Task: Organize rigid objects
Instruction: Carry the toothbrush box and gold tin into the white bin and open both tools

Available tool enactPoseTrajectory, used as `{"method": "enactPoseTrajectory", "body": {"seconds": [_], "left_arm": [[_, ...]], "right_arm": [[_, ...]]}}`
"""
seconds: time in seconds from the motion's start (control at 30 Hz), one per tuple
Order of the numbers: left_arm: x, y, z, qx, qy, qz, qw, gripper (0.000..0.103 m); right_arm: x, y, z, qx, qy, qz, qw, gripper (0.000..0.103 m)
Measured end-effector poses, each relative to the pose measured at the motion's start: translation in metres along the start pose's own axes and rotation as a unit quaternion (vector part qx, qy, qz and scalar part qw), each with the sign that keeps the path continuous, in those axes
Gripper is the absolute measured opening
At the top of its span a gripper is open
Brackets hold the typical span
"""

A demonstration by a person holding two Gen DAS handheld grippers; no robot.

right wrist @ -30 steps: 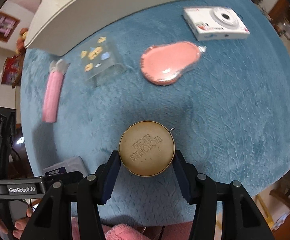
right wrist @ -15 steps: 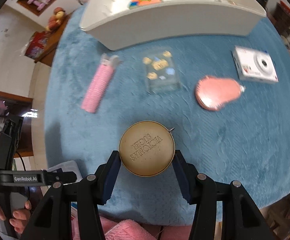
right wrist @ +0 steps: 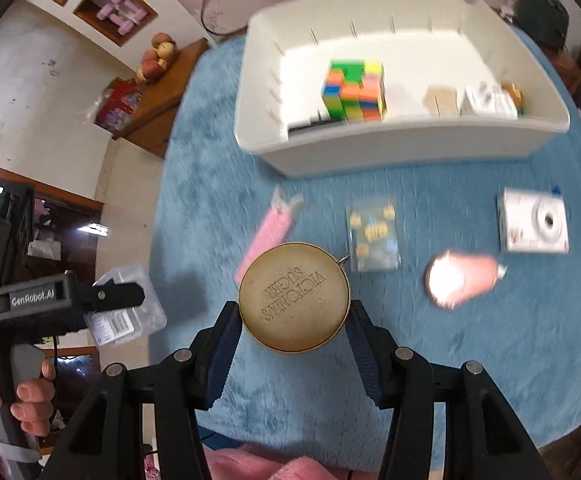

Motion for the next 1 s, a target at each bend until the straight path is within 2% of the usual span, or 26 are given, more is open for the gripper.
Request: {"method": "enactPoseTrajectory", "body": {"seconds": [0.17, 0.3, 0.5, 0.77, 1.0], "left_arm": [[0.033, -0.048, 0.028, 0.052, 0.005, -0.017, 0.9985, 0.096], [0.052, -0.069, 0.045, 0.093, 0.017, -0.015, 0.9955, 0.096], [0.082, -0.088, 0.064, 0.155, 0.03, -0.022, 0.9873, 0.096], [0.115, -0.106, 0.08, 0.234, 0.054, -0.037, 0.97, 0.096], [0.141, -0.121, 0.092, 0.315, 0.071, -0.051, 0.9451, 0.096]], "right_arm": [[-0.001, -0.026, 0.024, 0.032, -0.03, -0.013, 0.999, 0.054], [-0.001, -0.034, 0.044, 0.058, -0.056, -0.032, 0.996, 0.054], [0.008, -0.046, 0.063, 0.098, -0.069, -0.029, 0.992, 0.054], [0.024, -0.049, 0.08, 0.138, -0.095, -0.036, 0.985, 0.054], [0.038, -0.051, 0.094, 0.165, -0.121, -0.042, 0.978, 0.054]]}}
Point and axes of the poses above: each gripper's, at about its wrist camera, not at the fingertips, and y roughly the way its jaws point, x to its right, z to its top, the point moved 4 cm from there along y, roughly the way its jaws point, and after that the axes turned 14 degrees about z, right-handed, at the moved point
